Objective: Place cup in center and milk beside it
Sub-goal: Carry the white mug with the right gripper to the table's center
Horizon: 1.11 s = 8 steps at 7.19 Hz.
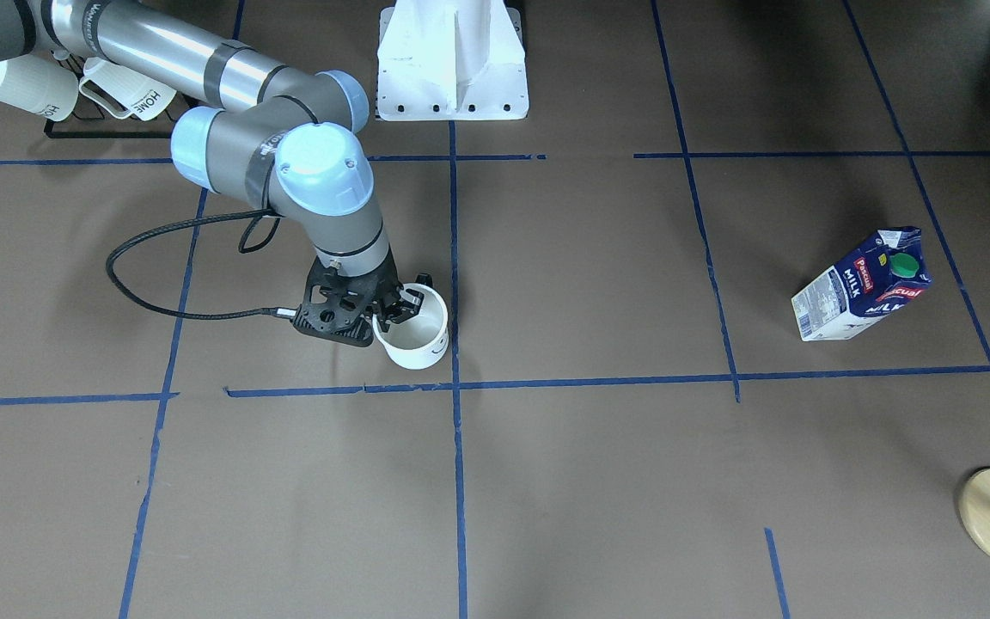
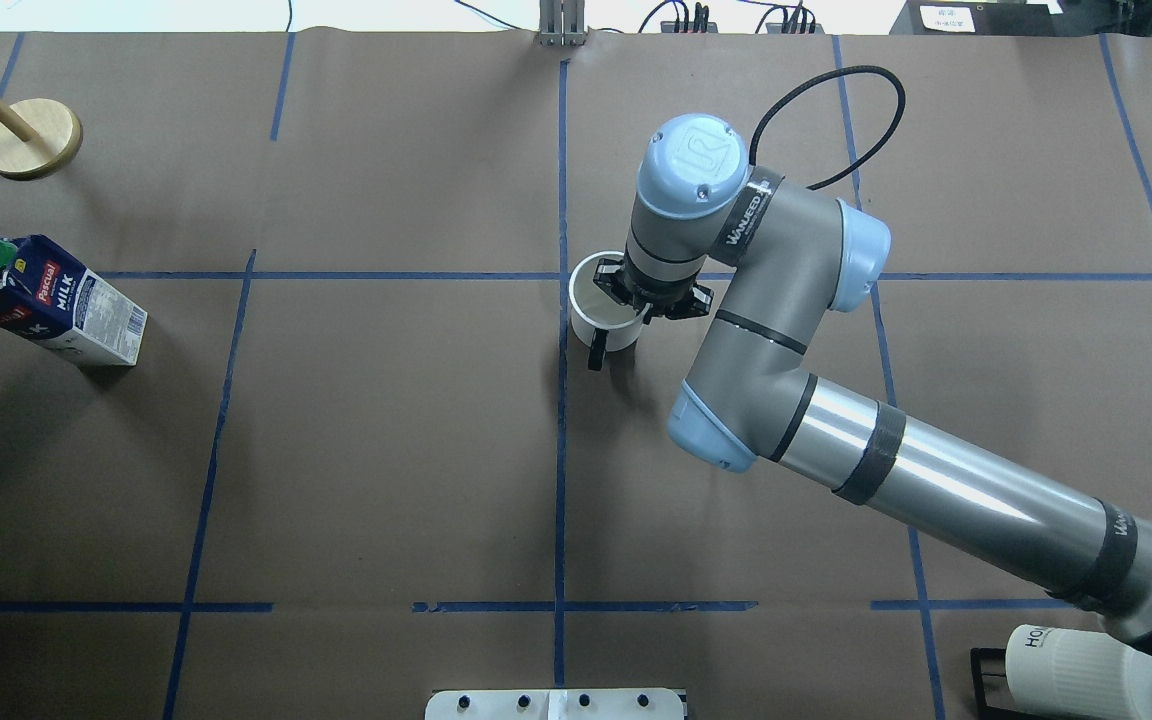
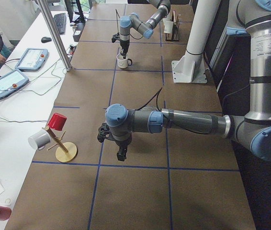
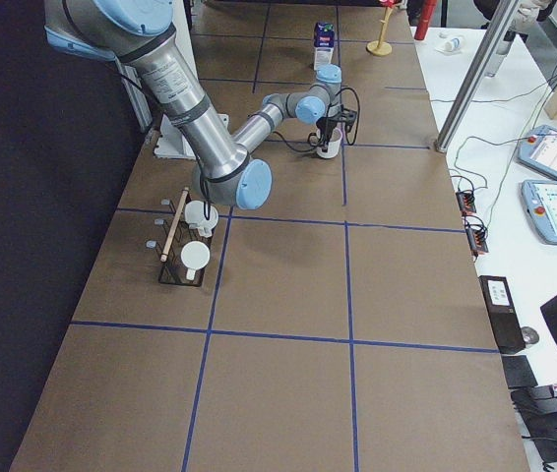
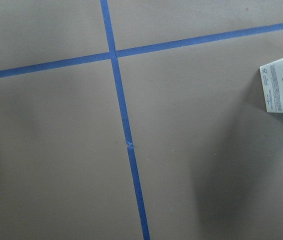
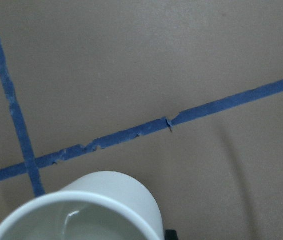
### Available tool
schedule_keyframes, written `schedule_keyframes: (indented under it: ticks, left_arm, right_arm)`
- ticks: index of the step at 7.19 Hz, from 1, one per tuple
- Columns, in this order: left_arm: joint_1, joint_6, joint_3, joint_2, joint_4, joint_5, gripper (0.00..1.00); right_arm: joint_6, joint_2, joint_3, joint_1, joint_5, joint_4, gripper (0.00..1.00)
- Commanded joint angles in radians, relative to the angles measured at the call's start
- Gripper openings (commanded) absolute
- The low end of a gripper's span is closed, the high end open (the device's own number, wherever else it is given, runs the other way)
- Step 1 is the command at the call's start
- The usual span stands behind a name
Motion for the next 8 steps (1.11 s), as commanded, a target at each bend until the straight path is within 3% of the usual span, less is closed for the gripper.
schedule_keyframes:
  ticks: [1,2,6,8]
  left_arm:
    - [0.000,0.000,0.003,-0.002,0.000,0.000,1.00]
    - [0.000,0.000,0.003,-0.002,0.000,0.000,1.00]
    - [0.006,0.000,-0.001,-0.003,0.000,0.002,1.00]
    - [0.009,-0.008,0.000,-0.029,-0.074,0.002,1.00]
  right_arm:
    - [0.005,0.007,-0.019,-0.008,-0.020,0.002,0.63]
    - [0.004,0.022,-0.017,-0.008,-0.015,-0.001,0.99]
    - [-0.017,0.076,0.046,0.073,0.069,-0.126,0.99]
    - [-0.211,0.058,0.154,0.190,0.170,-0.298,0.99]
